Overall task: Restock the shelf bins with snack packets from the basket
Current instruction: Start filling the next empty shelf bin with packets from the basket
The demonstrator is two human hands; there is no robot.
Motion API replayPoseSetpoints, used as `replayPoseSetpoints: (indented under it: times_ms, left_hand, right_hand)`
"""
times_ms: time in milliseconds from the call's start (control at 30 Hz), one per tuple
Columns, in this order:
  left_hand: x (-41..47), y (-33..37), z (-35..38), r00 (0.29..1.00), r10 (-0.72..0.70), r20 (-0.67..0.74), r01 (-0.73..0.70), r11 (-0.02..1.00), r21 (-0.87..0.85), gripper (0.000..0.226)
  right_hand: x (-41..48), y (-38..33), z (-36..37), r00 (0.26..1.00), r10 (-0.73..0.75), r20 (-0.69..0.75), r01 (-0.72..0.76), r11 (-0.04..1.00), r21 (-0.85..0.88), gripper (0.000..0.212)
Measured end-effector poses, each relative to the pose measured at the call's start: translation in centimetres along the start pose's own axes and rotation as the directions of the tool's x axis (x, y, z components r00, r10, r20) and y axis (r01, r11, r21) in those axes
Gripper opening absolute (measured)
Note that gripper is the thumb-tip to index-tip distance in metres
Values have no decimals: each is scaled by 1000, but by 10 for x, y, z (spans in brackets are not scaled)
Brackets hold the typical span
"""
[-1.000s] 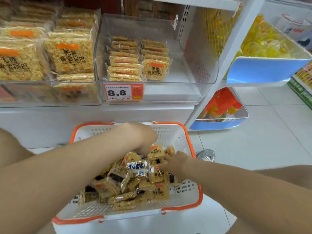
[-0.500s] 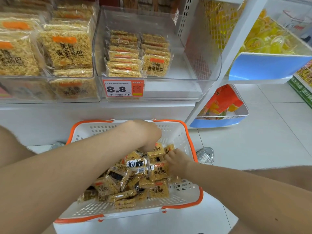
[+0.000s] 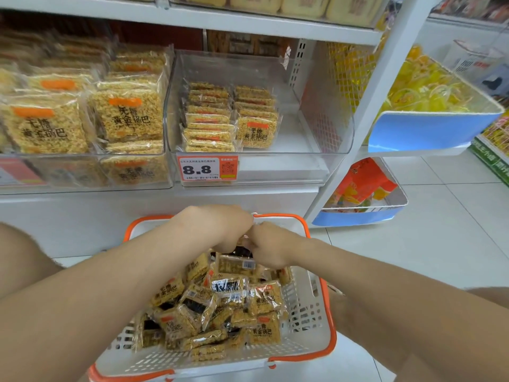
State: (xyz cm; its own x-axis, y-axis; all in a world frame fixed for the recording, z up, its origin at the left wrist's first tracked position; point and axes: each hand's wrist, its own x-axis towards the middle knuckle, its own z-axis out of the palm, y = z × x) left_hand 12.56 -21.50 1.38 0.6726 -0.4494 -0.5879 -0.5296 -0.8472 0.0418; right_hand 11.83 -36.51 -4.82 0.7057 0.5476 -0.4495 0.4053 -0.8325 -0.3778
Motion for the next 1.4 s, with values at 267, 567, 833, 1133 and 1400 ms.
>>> replayPoseSetpoints:
  times_ms: [267, 567, 833, 1133, 1400]
  left_hand:
    - [-28, -32, -24, 987, 36, -159, -80, 958, -277, 117]
    - [-58, -38, -61, 839, -134, -527, -279, 726, -629, 14]
    - [-54, -39, -76, 667, -506, -547, -360, 423, -831, 14]
    - [-48, -42, -81, 570, -446, -690, -416, 568, -710, 24]
    - [-41, -47, -81, 454, -434, -778, -269, 765, -584, 45]
  right_hand:
    - [-18, -25, -59, 897, 404, -180, -219, 759, 613, 24]
    - [-55, -41, -130, 793, 580, -184, -123, 449, 885, 49]
    - [-58, -44, -164, 747, 487, -453, 99, 593, 799, 25]
    - [-54, -44, -175, 695, 220, -684, 102, 912, 397, 72]
    - [-46, -33, -197, 683, 134, -718, -38, 988, 149, 33]
